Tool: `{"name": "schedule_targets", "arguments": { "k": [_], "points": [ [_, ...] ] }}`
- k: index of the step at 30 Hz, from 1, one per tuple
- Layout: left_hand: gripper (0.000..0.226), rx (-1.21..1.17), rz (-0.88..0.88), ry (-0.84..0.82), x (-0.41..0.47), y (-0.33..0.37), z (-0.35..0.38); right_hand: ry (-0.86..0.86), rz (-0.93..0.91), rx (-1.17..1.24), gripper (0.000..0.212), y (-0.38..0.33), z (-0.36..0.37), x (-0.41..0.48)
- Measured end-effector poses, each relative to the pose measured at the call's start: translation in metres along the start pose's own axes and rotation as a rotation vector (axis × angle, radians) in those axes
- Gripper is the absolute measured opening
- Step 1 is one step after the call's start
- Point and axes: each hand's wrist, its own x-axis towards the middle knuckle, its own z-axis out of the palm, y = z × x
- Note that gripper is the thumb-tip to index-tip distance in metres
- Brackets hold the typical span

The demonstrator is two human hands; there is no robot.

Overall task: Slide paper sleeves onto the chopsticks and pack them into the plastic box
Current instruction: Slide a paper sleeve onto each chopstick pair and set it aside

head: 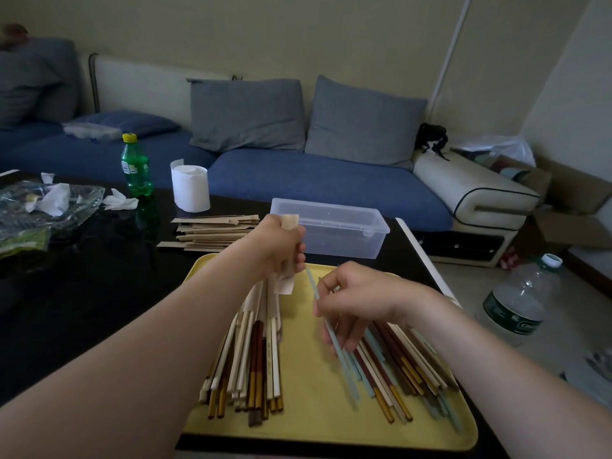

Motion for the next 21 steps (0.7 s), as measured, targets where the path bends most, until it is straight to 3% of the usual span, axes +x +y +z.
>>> {"name": "schedule_targets", "arguments": {
  "k": [4,13,19,21],
  "points": [
    [0.024,-0.028,-0.03,0.044,0.005,0.001,-0.002,-0.088,0.026,-0.067,0.012,-0.002,0.003,0.001],
    [0.024,-0.109,-0.067,-0.017,-0.002,0.004,0.004,0.04,0.035,-0.009,0.016,-0.001,0.002,0.008],
    [0.043,-0.119,-0.076,-0.059,-0.005,0.006,0.009,0.275,0.029,0.314,0.028,0.0,0.003,0.01],
    [0.039,-0.077,-0.092,-0.085,-0.006,0.006,0.009,0.333,0.017,0.425,0.039,0.0,0.002,0.011]
  ]
}}
